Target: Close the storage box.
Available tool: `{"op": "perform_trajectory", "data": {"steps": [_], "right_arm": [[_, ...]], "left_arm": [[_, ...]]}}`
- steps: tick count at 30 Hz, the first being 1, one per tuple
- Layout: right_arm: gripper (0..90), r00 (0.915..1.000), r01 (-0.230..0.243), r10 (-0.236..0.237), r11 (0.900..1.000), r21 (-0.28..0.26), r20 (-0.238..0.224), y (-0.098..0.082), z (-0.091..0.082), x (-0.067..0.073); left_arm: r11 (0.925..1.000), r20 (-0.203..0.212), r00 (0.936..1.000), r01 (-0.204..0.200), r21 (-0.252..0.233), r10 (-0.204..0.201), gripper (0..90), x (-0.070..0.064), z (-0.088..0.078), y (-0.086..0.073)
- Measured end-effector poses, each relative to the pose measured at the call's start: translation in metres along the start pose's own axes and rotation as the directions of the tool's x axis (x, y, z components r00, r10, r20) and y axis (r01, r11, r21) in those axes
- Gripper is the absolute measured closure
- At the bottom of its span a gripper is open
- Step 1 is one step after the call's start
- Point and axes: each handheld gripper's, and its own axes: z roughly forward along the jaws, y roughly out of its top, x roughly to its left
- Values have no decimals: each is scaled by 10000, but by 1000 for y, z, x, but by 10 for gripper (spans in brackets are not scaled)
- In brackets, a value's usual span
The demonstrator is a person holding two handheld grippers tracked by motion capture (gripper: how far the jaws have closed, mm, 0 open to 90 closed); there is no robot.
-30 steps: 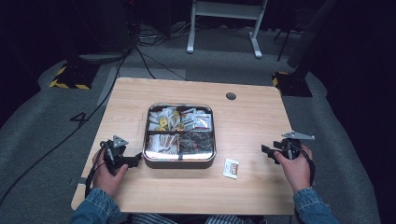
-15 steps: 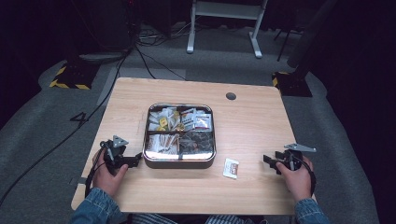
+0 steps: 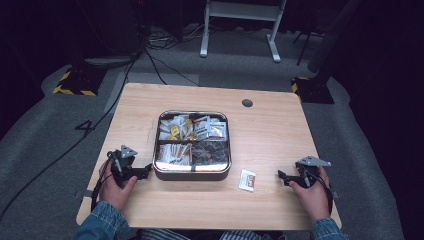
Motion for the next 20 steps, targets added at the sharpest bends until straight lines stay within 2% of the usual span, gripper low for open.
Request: {"op": "perform_trajectory", "data": {"steps": [20], "right_arm": [[137,9999,-60,61,10000,-12,84,0,1,1]], "left_arm": [[10000,13,10000,3,4,-3,104,0,0,0]]}}
